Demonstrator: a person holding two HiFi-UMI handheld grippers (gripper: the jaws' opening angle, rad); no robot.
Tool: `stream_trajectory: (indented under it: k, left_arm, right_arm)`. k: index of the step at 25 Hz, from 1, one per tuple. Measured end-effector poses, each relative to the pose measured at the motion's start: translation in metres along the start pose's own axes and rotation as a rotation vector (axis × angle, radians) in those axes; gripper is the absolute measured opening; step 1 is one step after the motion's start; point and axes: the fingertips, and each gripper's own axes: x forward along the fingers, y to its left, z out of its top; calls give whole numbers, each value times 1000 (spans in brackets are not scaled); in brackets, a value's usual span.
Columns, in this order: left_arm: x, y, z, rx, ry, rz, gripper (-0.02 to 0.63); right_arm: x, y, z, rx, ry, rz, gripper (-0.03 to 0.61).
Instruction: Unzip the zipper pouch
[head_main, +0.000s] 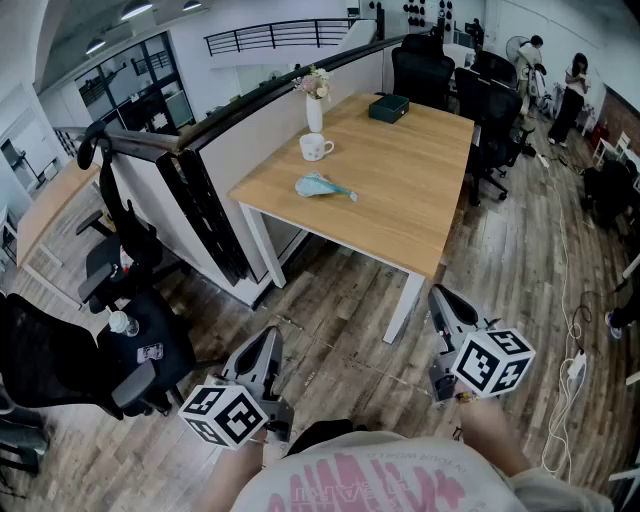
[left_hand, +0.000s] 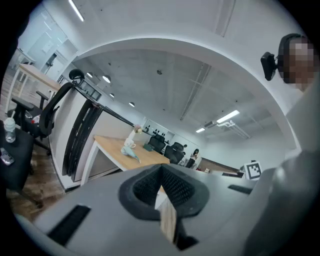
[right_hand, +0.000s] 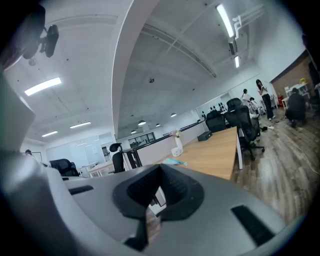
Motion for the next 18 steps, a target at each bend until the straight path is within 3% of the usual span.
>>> stream_trajectory:
  k: [11, 18]
  left_arm:
    - [3, 4, -13, -10, 26, 8, 2]
    - [33, 32, -3, -15, 40, 12, 0]
  right_arm:
    - [5, -7, -19, 14, 45, -4, -5]
    - [45, -19, -25, 49, 71, -37, -4]
